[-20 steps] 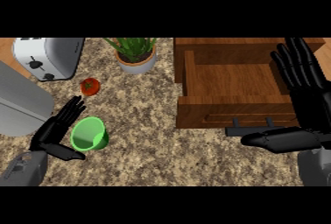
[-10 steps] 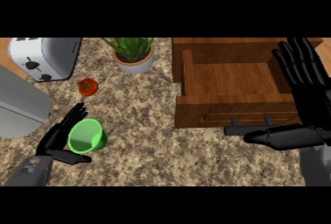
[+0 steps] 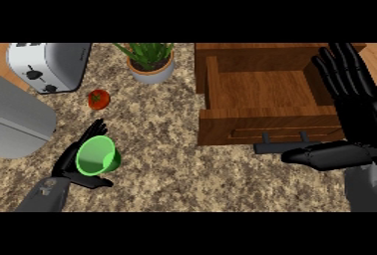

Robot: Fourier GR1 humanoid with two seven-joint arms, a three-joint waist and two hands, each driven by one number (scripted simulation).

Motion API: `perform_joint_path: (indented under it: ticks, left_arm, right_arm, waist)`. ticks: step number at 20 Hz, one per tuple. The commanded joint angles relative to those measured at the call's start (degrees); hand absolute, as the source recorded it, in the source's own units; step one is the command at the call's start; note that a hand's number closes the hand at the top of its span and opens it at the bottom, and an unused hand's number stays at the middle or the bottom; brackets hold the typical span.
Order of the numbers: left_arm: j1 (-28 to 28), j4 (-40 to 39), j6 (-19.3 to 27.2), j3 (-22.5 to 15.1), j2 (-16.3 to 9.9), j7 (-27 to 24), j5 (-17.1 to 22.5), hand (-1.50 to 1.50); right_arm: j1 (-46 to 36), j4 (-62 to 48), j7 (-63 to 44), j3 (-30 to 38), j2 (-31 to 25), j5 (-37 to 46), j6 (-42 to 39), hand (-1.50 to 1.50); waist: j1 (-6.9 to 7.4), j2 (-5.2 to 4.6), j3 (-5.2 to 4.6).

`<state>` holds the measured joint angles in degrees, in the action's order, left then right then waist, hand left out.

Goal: Pick up the cup, place it into the drawer and close the drawer

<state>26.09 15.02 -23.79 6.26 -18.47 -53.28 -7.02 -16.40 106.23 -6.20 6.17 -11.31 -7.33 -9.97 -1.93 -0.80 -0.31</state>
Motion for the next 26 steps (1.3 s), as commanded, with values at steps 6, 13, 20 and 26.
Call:
perform_joint_path:
  ticks: [6, 13, 20, 26]
  left_arm:
    - [2.2, -2.5, -7.5, -0.6, 1.2, -8.2, -0.5, -1.50]
    - [3.1, -2.5, -13.2, -2.1, 4.7, -6.7, -0.3, 1.50]
    - [1.5, 2.6, 1.7, -0.6, 4.0, -15.7, -0.2, 1.50]
    - [2.4, 3.1, 24.3, 10.8, 7.8, -11.4, 8.2, 1.50]
  right_arm:
    - [-1.0, 1.2, -2.2, -1.5, 0.6, 1.5, 1.3, -1.50]
    - [-2.0, -1.6, -1.4, 0.4, -0.7, -0.4, -0.4, -1.50]
    - [0.2, -2.0, 0.6, 0.4, -0.9, 0.5, -1.1, -1.50]
    - [0.0, -1.8, 1.1, 2.6, -2.2, -0.5, -1.5, -1.50]
  waist:
    - [-0.11, -0.03, -0.03]
    - [-0.40, -0.39, -0.10]
    - [0.35, -0.08, 0.00]
    - [0.94, 0.09, 0.10]
